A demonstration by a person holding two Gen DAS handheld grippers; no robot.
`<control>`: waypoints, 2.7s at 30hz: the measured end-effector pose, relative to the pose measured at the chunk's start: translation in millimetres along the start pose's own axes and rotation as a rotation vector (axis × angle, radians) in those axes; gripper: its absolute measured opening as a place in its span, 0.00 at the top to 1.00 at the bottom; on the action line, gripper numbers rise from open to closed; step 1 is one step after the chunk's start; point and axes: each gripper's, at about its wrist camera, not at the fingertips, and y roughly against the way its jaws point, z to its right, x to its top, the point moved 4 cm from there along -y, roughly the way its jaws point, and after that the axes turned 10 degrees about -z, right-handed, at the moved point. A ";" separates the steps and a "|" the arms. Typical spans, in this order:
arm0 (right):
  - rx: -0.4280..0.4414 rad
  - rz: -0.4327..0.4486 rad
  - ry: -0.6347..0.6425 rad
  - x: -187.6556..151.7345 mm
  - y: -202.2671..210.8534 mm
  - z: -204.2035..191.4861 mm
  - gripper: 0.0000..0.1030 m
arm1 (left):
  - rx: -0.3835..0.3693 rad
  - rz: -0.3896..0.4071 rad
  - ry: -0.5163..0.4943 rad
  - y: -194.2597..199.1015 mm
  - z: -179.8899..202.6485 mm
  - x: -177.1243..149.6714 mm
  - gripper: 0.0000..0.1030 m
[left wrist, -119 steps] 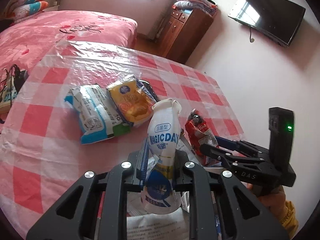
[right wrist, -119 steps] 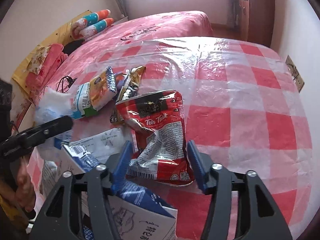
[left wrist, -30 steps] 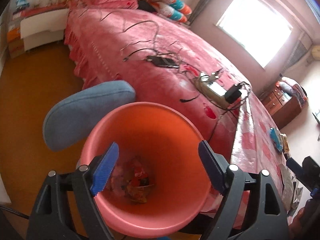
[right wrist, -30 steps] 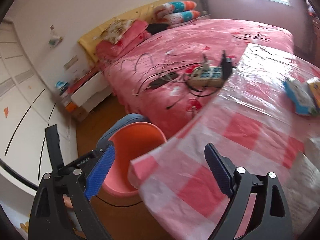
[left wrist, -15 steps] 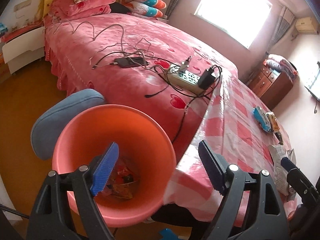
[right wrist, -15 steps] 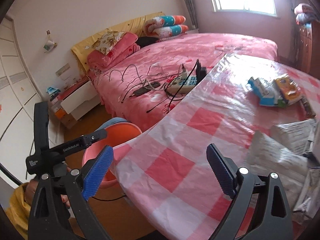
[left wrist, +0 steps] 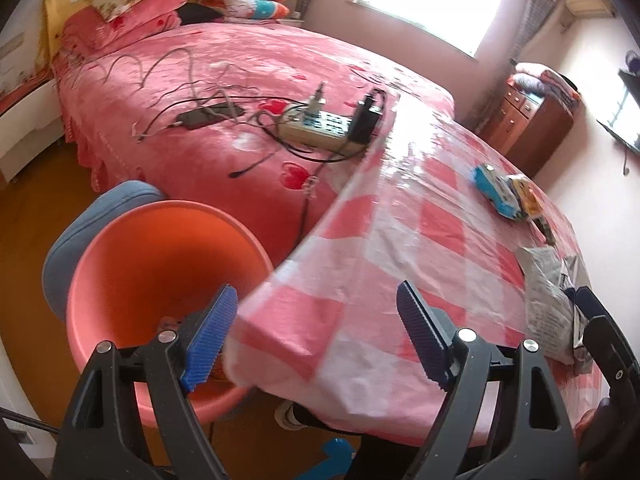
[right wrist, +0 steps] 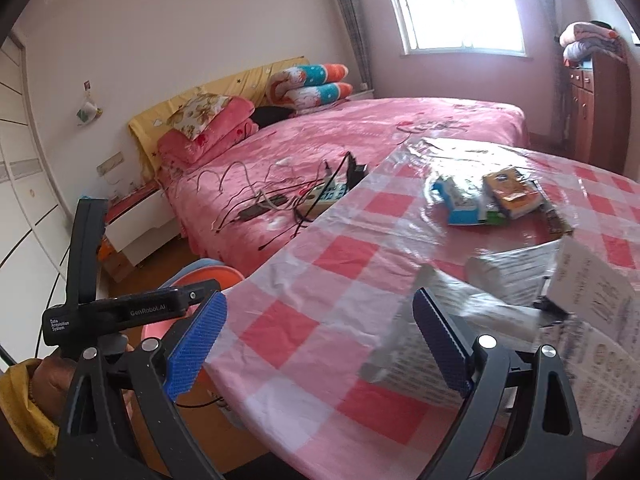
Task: Collect trash
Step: 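Move both open tools back to the table toward the grey packets, then grasp the grey paper packet with the left tool while the right tool reaches the white box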
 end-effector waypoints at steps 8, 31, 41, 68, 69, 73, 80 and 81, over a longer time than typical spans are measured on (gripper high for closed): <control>-0.035 0.051 -0.011 -7.6 19.4 19.6 0.10 | -0.005 -0.010 -0.069 -3.6 37.1 -2.5 0.20; -0.180 0.252 -0.247 -12.7 93.9 115.6 0.10 | -0.081 -0.102 -0.278 -13.3 144.8 -33.0 0.20; -0.226 0.276 -0.520 -33.8 120.7 213.4 0.10 | -0.222 -0.187 -0.419 -10.8 210.3 -73.4 0.20; -0.161 0.151 -0.570 -52.9 100.5 248.3 0.10 | -0.181 -0.113 -0.391 -57.0 261.9 -29.6 0.20; -0.158 0.151 -0.566 -52.3 100.4 247.9 0.10 | -0.182 -0.086 -0.376 -55.1 261.8 -20.5 0.20; -0.138 0.146 -0.536 -49.8 98.2 242.0 0.10 | -0.198 -0.076 -0.301 -59.4 255.9 1.0 0.20; -0.107 0.134 -0.472 -44.2 92.8 223.4 0.10 | -0.289 -0.141 -0.192 -75.7 255.3 16.6 0.20; -0.103 0.131 -0.467 -43.8 91.9 221.7 0.10 | -0.300 -0.148 -0.180 -76.9 255.2 17.0 0.20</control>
